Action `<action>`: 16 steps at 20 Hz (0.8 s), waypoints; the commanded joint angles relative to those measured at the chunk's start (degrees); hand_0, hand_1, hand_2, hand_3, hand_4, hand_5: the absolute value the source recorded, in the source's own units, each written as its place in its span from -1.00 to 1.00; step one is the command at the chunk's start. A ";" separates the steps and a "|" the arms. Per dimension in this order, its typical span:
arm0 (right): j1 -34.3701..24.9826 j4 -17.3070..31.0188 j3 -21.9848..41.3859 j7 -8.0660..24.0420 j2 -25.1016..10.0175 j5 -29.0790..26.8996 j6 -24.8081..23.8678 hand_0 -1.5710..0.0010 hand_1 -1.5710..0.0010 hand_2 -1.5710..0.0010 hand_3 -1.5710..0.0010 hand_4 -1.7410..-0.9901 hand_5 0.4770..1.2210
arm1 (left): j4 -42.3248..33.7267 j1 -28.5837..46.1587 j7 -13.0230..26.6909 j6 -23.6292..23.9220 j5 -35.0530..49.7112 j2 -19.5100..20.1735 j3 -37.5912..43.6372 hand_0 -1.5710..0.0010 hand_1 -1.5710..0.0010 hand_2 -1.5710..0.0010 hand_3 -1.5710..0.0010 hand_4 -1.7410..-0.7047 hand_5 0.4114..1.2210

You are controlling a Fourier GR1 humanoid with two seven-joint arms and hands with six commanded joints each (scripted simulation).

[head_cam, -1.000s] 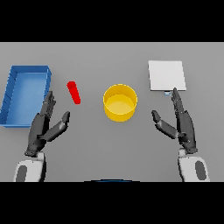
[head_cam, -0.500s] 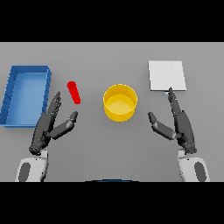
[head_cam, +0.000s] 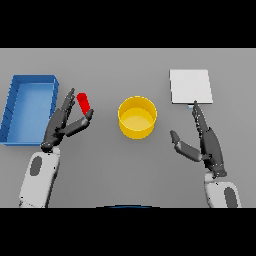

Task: Pick up the red beaker and tilt it to pour out 1 green nut into yellow bowl. Pick up the yellow bowl and place it on the metallic measuring scale.

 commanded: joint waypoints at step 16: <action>0.01 -0.63 -0.92 2.34 -0.34 -0.85 -0.09 1.00 1.00 1.00 1.00 0.32 -0.55 | 21.94 -15.35 -9.72 3.57 -0.20 -2.80 5.01 1.00 1.00 1.00 1.00 -0.12 -0.27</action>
